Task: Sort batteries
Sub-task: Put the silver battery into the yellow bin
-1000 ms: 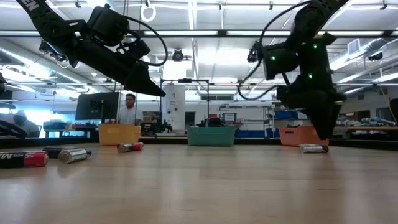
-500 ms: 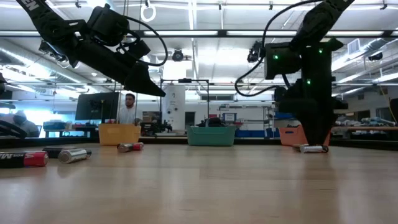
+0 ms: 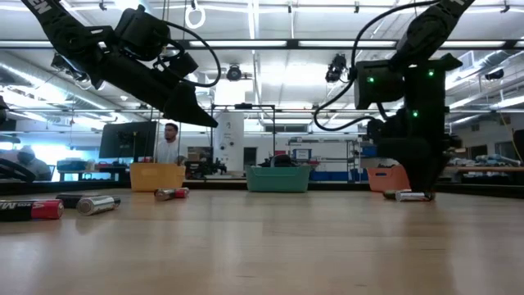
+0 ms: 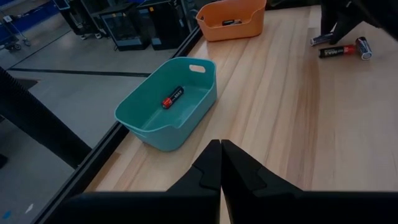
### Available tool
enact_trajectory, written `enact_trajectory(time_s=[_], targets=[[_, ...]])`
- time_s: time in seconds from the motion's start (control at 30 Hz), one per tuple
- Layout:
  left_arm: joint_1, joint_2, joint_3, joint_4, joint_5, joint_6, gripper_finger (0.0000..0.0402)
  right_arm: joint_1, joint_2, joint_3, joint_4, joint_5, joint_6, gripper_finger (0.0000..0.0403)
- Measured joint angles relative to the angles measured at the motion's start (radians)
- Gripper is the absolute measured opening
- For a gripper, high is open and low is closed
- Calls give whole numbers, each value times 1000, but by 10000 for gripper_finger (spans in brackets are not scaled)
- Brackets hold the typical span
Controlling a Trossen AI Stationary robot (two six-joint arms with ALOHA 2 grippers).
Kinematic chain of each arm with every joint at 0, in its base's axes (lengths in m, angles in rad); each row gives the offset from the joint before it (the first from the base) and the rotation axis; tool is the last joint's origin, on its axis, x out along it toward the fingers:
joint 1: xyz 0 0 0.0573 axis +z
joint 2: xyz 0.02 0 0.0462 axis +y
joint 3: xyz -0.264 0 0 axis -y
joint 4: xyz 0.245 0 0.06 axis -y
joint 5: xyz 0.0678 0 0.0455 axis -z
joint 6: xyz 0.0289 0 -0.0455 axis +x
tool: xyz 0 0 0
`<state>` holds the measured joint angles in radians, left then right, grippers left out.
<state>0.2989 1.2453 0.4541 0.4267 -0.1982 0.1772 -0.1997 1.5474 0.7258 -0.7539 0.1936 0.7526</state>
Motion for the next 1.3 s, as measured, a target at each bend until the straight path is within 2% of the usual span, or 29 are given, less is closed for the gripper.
enact_trajectory(time_s=[0.17,0.37,0.47,0.6,0.77,0.93,1.13,1.3], targets=[[0,0,0,0,0,-2,11,0,1,-1,-2,12,-54,55],[0,0,0,6,0,-53,11,-1,-21,6,-48,36,-109,55],[0,0,0,31,9,-102,11,5,-82,34,-76,69,-125,55],[2,0,0,118,134,-153,11,29,-193,48,-69,101,-129,55],[2,37,0,345,346,-240,9,94,-324,38,187,137,-197,55],[1,134,0,595,519,-348,5,172,-342,22,551,166,-339,55],[-12,212,1,782,534,-403,48,253,-268,22,927,180,-508,55],[-52,236,29,811,539,-403,110,287,-206,22,1129,180,-602,55]])
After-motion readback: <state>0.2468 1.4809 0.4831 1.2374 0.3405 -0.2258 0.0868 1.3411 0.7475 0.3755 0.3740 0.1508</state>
